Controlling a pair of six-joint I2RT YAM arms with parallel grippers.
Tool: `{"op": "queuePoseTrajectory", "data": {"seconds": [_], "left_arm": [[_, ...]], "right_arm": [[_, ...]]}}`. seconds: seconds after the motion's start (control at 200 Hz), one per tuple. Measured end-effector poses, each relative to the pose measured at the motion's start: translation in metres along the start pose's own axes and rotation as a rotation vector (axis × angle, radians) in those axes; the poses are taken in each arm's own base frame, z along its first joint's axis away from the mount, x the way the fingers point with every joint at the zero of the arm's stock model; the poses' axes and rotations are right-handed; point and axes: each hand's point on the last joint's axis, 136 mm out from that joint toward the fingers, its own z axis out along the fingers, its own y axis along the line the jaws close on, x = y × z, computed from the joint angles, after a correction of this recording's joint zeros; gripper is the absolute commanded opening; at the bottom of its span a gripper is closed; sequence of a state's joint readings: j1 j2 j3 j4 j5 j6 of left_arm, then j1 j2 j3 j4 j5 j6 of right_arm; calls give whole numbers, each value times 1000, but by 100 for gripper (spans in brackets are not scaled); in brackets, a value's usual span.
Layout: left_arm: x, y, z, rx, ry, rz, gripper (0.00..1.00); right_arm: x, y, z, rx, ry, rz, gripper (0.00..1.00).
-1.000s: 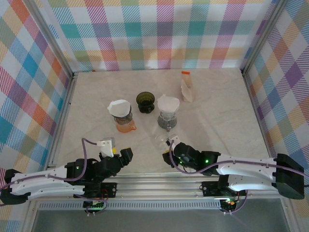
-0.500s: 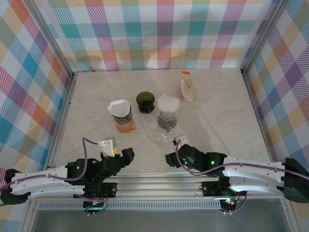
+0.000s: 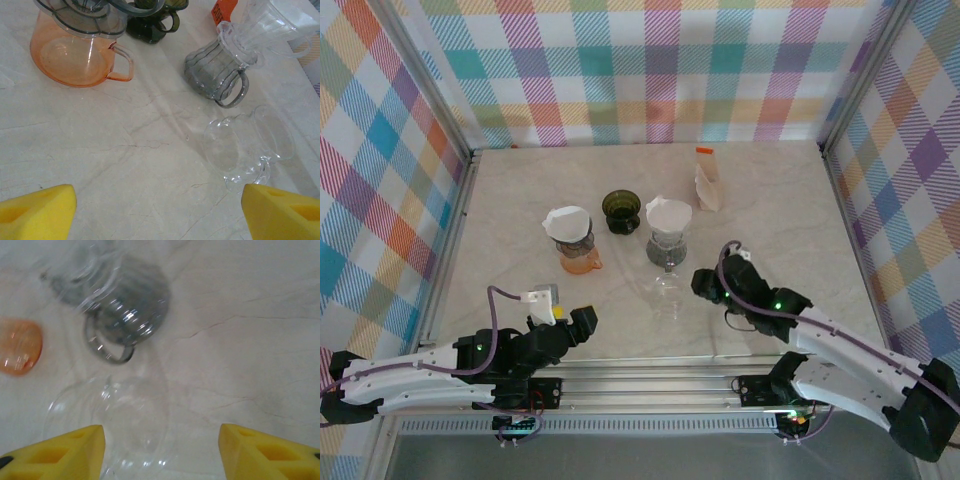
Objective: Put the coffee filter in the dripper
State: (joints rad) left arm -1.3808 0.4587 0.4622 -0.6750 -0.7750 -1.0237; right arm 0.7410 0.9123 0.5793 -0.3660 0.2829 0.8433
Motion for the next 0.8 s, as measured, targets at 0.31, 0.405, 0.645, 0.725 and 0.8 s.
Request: {"op": "queuePoseTrajectory", "data": {"seconds": [0.31,0.405,0.645,0.725,0.8], "left_arm": [[-4,1,-4,27,-13,-30,86],[-4,2,-4,26,-12,-28,86],[-4,2,-4,25,-13,-28,87],[-3,2,-4,25,-12,-27,87],[-3,2,-4,24,-12,-27,87]], "right_arm": [[38,-21,52,66,196,73,32],[46,-13,56,45,214,61,32],[66,14,64,-26,245,28,31],[69,19,65,-41,249,21,32],[70,22,64,-50,249,15,37]]}}
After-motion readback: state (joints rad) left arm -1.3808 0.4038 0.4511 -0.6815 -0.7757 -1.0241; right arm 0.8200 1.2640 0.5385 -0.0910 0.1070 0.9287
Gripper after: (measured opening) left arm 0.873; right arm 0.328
